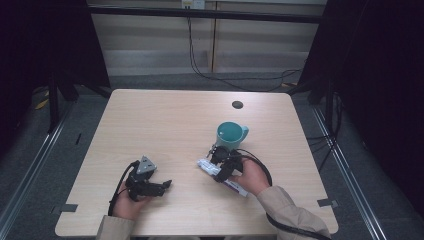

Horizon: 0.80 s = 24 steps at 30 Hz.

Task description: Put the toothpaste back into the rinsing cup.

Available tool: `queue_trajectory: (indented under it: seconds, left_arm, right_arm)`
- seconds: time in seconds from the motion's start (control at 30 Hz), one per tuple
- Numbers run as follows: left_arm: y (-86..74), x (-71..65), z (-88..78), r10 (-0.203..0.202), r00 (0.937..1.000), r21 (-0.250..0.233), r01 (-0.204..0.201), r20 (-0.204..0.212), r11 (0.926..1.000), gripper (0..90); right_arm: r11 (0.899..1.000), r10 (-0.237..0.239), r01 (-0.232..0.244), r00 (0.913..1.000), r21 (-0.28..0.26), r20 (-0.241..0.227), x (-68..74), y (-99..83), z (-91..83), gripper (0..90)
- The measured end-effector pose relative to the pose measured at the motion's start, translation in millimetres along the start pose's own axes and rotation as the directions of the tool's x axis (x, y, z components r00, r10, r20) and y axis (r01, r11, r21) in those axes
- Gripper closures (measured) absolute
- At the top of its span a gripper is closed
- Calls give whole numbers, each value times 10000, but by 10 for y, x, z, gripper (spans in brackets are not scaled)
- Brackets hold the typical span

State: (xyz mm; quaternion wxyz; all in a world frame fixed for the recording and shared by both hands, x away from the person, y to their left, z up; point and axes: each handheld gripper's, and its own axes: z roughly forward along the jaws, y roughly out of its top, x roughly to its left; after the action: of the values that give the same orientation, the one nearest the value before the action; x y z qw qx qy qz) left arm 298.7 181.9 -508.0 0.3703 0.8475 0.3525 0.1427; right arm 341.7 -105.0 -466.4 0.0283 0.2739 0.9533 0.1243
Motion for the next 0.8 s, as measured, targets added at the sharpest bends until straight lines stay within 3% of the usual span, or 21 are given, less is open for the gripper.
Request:
queue_trajectory:
  seconds: [0.03, 0.17, 0.3, 0.37, 0.43, 0.67, 0.8]
  left_arm:
    - [0, 0, 0, -6, 10000, -4, 6, 0, 10000, 192]
    - [0, 0, 0, 3, 10000, 1, -3, 1, 10000, 192]
    - [0, 0, 0, 4, 10000, 1, -4, -1, 10000, 192]
    - [0, 0, 0, -2, 10000, 0, 2, 0, 10000, 192]
    - [0, 0, 0, -1, 10000, 0, 1, 1, 10000, 192]
    - [0, 0, 0, 1, 10000, 3, -1, -2, 10000, 192]
    - [0, 0, 0, 3, 10000, 4, -3, -3, 10000, 192]
  right_arm:
    - [10000, -3, 4, 10000, 38, -88, 7, 9, 8, 524]
    - [9998, -11, 12, 10000, 187, -75, 21, 28, 45, 539]
    - [9999, 76, -70, 9994, 148, -342, 12, 33, 36, 627]
    - [9995, 292, -286, 9976, 104, -623, -10, 29, 14, 730]
    - [9993, 372, -375, 9965, -18, -748, -14, 14, 2, 751]
    - [9951, 604, -671, 9940, -727, -908, -25, -83, -44, 761]
    - [9864, 615, -726, 9950, -1477, -783, -54, -139, -155, 761]
